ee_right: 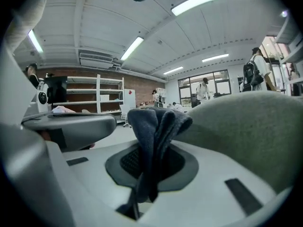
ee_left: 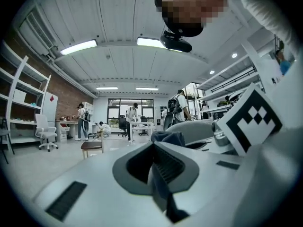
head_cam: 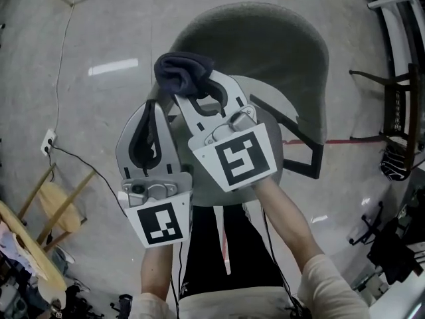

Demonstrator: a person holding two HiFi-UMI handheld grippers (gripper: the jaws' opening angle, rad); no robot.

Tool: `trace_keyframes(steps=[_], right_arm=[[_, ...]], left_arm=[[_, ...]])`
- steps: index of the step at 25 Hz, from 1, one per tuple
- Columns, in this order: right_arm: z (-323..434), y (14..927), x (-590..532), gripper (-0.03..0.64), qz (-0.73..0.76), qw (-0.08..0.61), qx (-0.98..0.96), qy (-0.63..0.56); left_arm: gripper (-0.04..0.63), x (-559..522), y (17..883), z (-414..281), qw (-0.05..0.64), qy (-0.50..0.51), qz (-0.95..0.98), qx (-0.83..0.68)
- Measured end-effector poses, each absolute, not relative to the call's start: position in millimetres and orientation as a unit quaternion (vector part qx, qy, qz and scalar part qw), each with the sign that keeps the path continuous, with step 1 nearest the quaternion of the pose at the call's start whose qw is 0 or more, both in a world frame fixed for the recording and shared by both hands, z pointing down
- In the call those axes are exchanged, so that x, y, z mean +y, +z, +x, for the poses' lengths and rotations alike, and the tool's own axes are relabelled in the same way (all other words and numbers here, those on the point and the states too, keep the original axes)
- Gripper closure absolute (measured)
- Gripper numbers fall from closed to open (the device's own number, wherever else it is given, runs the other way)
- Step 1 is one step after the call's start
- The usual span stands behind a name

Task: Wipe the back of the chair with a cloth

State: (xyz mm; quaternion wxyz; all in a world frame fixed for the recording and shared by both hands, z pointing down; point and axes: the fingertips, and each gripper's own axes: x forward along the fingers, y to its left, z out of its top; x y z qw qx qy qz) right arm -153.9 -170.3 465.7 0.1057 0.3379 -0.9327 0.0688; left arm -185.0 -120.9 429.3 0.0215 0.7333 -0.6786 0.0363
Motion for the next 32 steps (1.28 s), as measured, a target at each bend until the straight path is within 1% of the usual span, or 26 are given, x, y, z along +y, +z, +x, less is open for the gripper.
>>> trace_keyframes(steps=[6, 16, 25, 32], right_arm=[[-178, 479, -170, 0.558, 0.319, 0.111, -0.938, 0.081], [-173, 481, -181, 0.558, 0.334, 0.113, -0.933, 0.07], [-148, 485, -192, 0.558, 0.369, 0.102, -0.92, 0.084], [-105, 493, -211, 0.558, 0.43, 0.118, -0.891, 0.083]], left_arm=[[0.58, -107, 439, -205, 0.035, 0.038, 0.712, -0.701], [0.58, -103, 443, -208, 0.037, 0.045, 0.707, -0.705], [0.58, -109, 441, -193, 0.036, 0.041, 0.715, -0.697], [0.58, -107, 447, -183, 0.039, 0.044, 0.725, -0.686]])
